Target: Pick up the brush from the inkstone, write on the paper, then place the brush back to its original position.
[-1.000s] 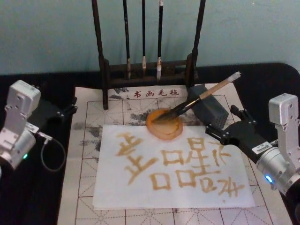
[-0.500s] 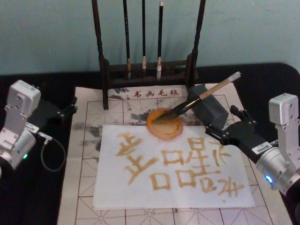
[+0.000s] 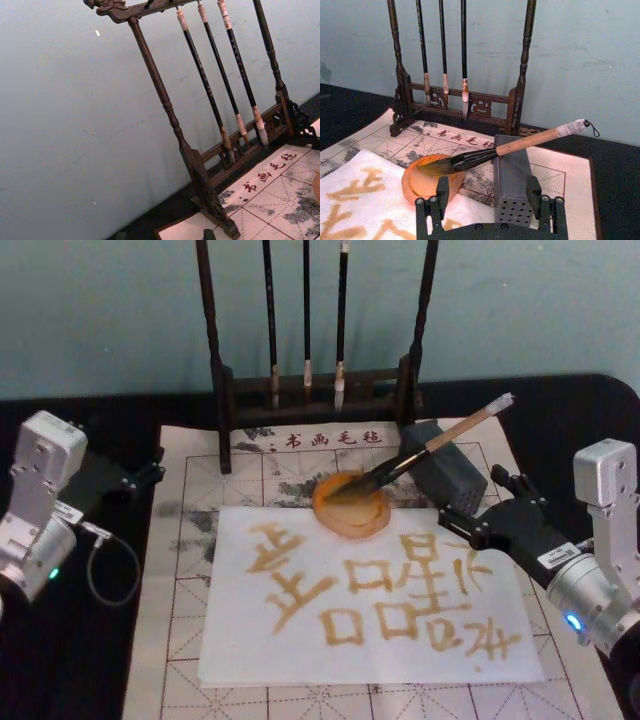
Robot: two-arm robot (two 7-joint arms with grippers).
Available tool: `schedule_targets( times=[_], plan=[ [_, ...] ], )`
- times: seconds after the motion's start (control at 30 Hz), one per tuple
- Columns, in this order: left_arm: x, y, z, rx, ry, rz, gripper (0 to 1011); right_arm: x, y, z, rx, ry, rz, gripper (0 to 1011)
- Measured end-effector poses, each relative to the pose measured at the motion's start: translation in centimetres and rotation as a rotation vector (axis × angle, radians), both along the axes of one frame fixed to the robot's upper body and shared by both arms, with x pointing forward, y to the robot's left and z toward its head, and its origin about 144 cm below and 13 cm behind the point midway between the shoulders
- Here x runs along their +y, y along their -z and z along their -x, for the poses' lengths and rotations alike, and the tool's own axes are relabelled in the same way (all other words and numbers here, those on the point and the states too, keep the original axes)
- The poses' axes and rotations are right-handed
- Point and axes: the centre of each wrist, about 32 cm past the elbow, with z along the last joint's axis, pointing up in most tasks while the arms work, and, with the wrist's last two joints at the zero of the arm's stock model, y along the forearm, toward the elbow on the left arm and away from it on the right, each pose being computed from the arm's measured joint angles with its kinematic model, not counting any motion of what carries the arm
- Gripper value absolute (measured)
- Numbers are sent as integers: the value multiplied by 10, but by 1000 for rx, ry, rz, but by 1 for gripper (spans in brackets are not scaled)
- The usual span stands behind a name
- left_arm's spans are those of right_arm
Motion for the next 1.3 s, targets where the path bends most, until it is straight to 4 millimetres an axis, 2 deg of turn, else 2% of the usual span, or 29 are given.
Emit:
schedule_targets(
  times=[1.3],
  plan=[
    [0,0,0,0,0,0,1001,0,0,0,0,0,0,1000]
  ],
)
